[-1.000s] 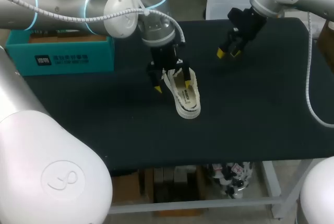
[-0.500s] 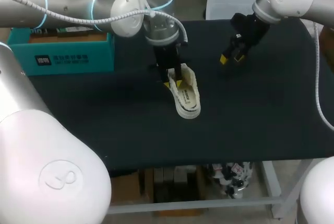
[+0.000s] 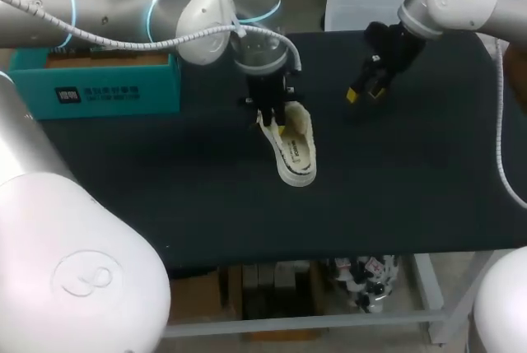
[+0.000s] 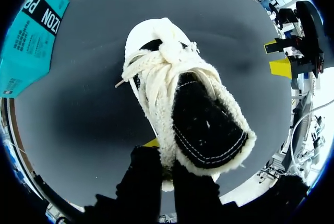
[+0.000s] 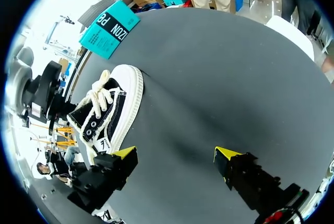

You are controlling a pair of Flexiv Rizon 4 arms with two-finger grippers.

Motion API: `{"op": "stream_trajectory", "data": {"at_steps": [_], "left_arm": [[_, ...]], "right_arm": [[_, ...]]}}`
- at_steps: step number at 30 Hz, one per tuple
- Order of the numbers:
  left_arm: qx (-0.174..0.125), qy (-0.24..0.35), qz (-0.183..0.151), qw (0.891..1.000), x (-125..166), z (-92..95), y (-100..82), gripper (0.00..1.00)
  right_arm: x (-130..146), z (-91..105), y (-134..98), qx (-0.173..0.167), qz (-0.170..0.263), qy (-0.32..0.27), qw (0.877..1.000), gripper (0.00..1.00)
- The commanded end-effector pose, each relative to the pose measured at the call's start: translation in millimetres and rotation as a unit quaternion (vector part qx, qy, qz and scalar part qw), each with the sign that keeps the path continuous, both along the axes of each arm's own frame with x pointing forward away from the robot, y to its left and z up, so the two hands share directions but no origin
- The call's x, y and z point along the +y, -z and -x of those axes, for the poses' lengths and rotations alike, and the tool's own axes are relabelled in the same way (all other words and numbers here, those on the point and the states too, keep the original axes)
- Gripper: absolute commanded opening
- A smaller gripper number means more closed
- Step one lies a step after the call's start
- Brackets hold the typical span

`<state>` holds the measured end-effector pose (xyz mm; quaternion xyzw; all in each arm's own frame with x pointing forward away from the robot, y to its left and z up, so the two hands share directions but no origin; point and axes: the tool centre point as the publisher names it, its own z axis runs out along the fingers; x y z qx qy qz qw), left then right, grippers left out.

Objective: Open the shoe tongue, take the insole out of the shoe, put the insole back into the shoe, and pack the shoe into the shoebox

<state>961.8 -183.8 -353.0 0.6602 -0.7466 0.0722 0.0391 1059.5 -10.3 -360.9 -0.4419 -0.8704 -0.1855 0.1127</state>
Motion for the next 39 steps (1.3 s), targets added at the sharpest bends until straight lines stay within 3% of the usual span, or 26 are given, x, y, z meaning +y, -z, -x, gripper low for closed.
{"op": "stream_trajectory", "data": {"at_steps": [1,9,19,26,29,32,39], "left_arm": [[-0.008,0.059,0.02,0.998,11,-0.8,-10.0,0.0],[-0.019,0.191,0.049,0.98,24,-22.0,-40.5,0.0],[-0.024,0.331,0.089,0.939,33,-48.0,-85.9,0.0],[-0.019,0.424,0.093,0.9,36,-61.0,-111.5,0.0],[-0.017,0.464,0.093,0.881,37,-65.2,-122.4,0.0],[-0.011,0.511,0.096,0.854,39,-70.3,-133.4,0.0],[-0.006,0.572,0.092,0.815,49,-86.5,-165.0,0.0]], "right_arm": [[15,9.8,-4,-0.01,0.024,0.006,1.0,1.0],[15,42.9,-26,-0.059,0.038,0.036,0.997,1.0],[10,79.8,-44,-0.105,0.037,0.068,0.992,1.0],[27,94.4,-46,-0.123,0.069,0.09,0.986,1.0],[33,99.8,-48,-0.128,0.087,0.102,0.983,1.0],[37,109.2,-47,-0.134,0.107,0.117,0.978,1.0],[40,122.3,-44,-0.122,0.126,0.129,0.976,1.0]]}}
